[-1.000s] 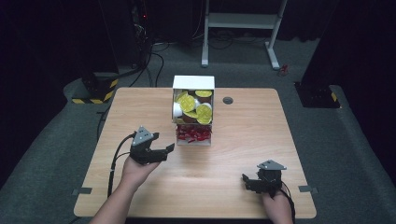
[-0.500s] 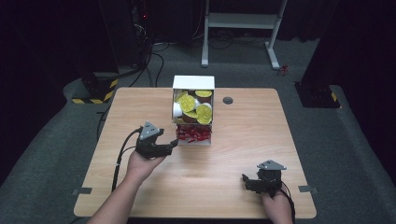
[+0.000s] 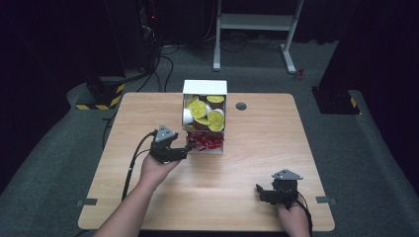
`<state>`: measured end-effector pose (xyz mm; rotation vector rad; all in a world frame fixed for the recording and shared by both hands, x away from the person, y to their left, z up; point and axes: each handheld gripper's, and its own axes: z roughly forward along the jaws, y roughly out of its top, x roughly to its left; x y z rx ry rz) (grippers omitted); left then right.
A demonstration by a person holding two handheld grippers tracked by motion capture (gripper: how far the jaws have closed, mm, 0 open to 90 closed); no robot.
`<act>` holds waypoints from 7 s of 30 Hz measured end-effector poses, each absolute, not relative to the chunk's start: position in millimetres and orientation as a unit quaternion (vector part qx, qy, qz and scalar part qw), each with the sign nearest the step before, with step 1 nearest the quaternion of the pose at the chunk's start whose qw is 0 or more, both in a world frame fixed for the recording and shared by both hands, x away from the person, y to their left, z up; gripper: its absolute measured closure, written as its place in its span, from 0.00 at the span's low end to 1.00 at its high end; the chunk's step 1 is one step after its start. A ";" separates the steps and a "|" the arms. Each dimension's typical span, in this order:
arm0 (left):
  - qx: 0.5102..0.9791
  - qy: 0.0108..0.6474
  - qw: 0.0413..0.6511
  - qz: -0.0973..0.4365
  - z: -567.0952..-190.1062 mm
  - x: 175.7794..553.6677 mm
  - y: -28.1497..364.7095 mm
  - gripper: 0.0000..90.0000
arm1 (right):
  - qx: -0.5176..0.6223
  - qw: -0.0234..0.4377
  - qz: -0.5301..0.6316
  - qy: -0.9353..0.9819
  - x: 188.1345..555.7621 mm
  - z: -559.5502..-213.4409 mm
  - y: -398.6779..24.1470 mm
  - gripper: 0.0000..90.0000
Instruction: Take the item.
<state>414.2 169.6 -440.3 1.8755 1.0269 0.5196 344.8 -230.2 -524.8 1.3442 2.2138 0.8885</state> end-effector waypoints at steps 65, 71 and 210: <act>0.751 0.394 0.458 0.268 -449.9 407.6 157.2 0.76 | 0.473 0.197 0.320 0.797 343.9 -524.8 -229.5 0.09; 0.744 0.404 0.460 0.266 -450.5 406.7 157.4 0.82 | 0.474 0.196 0.320 0.797 343.7 -524.8 -229.2 0.09; 0.684 0.432 0.519 0.274 -424.2 354.1 251.4 0.93 | 0.470 0.192 0.321 0.799 341.5 -524.7 -228.0 0.09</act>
